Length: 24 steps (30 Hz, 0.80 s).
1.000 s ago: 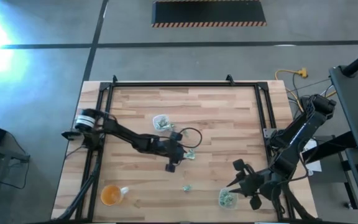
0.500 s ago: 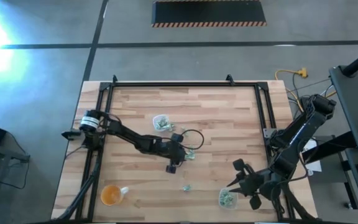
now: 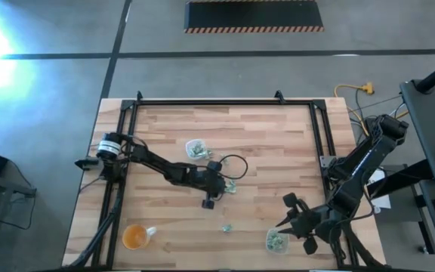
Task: Pick and place Stevia / Truvia into bins
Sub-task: Put the stevia packet into the top transparent container
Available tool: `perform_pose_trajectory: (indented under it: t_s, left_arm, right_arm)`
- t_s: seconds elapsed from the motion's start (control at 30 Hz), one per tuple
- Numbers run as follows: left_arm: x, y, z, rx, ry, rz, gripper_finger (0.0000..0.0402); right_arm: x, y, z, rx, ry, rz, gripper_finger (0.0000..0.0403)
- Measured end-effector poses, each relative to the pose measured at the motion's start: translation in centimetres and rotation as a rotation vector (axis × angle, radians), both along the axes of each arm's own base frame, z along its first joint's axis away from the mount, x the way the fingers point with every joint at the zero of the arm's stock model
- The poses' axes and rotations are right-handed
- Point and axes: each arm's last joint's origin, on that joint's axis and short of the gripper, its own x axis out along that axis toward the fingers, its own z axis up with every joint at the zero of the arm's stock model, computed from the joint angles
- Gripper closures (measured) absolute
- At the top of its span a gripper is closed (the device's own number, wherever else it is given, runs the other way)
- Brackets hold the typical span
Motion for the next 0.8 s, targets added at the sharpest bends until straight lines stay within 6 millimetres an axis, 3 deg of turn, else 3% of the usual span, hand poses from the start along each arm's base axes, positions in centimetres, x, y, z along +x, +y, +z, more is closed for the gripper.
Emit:
perform_pose_trajectory:
  t_s: [0.2,0.53,0.8]
  left_arm:
    - [0.0,0.1,-0.1,0.015,0.005,0.001,0.0396]
    - [0.0,-0.2,0.7,0.039,0.000,-0.019,0.0400]
    - [-0.5,-0.7,3.1,0.121,-0.048,0.022,0.0402]
  right_arm:
    - [0.0,0.0,0.0,0.000,0.000,0.000,0.0335]
    - [0.0,0.0,-0.2,-0.004,0.003,0.000,0.0335]
    - [0.0,-0.1,-0.3,-0.006,0.004,0.000,0.0335]
